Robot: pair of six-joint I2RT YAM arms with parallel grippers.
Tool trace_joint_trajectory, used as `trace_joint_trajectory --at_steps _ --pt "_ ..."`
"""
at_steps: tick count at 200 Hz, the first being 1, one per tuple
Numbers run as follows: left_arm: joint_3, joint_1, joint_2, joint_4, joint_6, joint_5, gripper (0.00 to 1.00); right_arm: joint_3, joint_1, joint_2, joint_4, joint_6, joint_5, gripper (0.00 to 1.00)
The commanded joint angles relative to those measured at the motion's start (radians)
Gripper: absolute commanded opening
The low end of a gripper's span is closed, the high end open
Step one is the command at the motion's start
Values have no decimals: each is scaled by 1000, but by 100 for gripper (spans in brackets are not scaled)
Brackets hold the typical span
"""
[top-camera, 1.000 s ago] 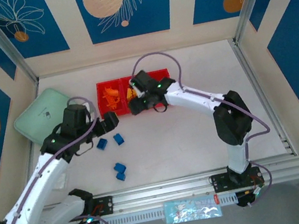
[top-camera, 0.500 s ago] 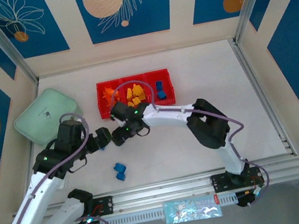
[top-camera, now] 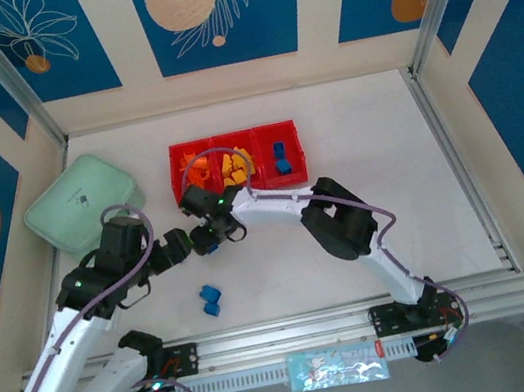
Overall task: Sort the legos into containers by color
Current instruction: Pick up the lego from the center of the table.
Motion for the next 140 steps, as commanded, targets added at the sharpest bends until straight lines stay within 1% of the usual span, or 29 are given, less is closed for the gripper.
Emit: trace_joint_trajectory --at_steps 1,32,64,81,106,140 --pt "-13 14 -9 -11 -18 -9 99 40 3 29 -31 -11 22 59" --pt "-11 14 -4 -6 -17 0 99 38 2 22 -39 -19 26 48" --pt "-7 14 6 4 -10 18 99 1 -10 -32 -50 -23 34 36" --pt "-1 14 15 13 -2 27 99 -47 -26 -97 -37 -19 19 35" --pt "12 14 36 41 13 52 99 -127 -59 -216 -20 -15 29 35" --pt "36 14 85 91 43 84 99 -215 -154 -355 -16 -10 28 35"
